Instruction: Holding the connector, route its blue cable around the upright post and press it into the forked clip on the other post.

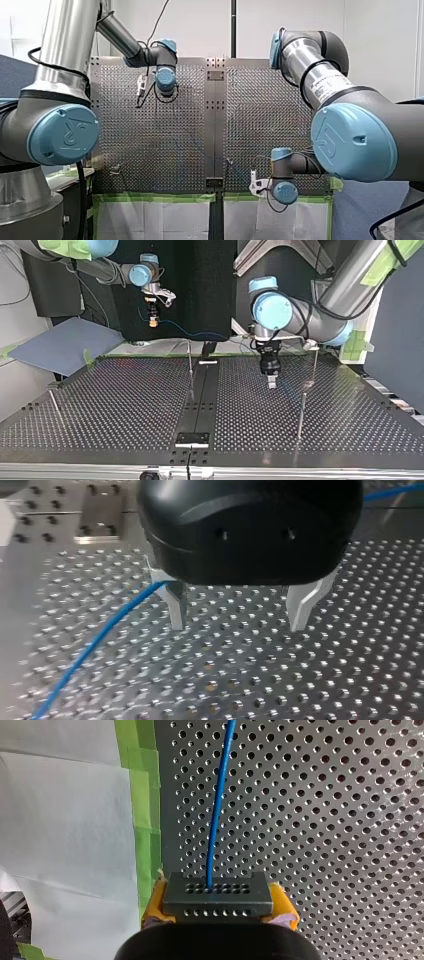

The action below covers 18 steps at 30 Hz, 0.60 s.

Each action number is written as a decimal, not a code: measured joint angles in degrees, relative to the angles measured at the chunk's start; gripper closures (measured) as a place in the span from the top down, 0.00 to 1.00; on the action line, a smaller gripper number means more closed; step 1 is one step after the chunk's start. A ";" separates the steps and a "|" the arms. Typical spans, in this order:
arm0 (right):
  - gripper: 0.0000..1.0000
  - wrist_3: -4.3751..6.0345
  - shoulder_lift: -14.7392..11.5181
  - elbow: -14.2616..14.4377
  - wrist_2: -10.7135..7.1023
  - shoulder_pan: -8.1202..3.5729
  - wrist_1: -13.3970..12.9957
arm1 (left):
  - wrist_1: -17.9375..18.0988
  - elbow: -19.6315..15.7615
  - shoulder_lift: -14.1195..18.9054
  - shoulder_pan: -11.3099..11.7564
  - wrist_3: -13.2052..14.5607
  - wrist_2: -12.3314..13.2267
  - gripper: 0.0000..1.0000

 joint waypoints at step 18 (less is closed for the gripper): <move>0.00 0.09 0.00 -0.17 0.00 -0.06 0.02 | 1.32 0.03 -8.95 -2.11 5.09 -5.64 0.98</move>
